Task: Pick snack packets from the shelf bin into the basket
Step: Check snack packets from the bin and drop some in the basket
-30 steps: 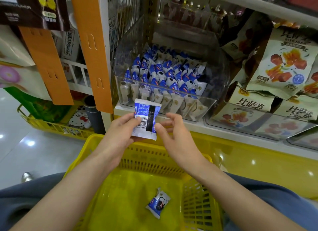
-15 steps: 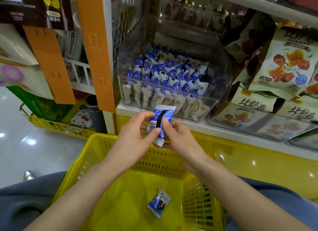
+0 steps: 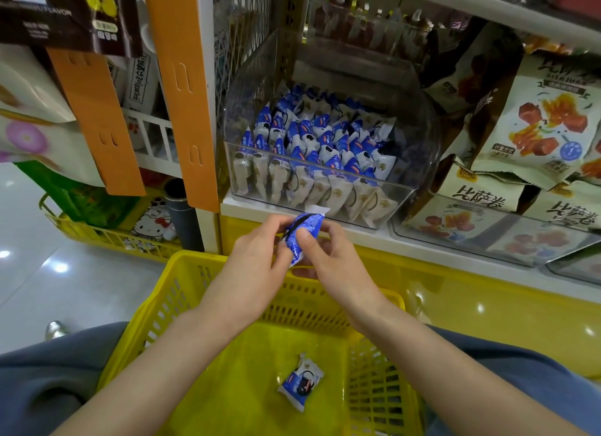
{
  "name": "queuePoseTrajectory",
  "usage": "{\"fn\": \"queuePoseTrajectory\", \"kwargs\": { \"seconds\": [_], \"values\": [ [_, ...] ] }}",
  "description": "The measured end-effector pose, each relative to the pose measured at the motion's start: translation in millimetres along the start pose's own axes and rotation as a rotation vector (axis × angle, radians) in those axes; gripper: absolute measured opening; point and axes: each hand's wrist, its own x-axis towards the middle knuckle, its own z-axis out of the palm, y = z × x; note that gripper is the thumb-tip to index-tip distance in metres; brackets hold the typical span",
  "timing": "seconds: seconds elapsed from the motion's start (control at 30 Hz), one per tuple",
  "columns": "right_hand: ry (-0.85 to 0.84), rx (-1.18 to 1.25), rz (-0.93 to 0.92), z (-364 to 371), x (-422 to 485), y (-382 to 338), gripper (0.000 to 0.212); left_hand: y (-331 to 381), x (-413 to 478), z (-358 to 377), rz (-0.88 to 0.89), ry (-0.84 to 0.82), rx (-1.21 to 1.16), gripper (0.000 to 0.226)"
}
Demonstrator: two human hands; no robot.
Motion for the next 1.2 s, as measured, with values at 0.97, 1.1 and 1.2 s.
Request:
{"fn": "queuePoseTrajectory", "kwargs": {
  "seconds": [0.97, 1.1, 1.2],
  "values": [
    [-0.153, -0.183, -0.152, 1, -4, 5, 0.043, -1, 8, -10, -0.222, 0.06, -0.169, 0.024],
    [-0.002, -0.279, -0.17, -2, -1, 5, 0.058, 9, 8, -10, -0.331, 0.011, -0.399, 0.029],
    [0.041, -0.43, -0.253, -2, -1, 10, 0.064, 12, 5, -8, -0.317, -0.053, -0.437, 0.018]
  ]
}}
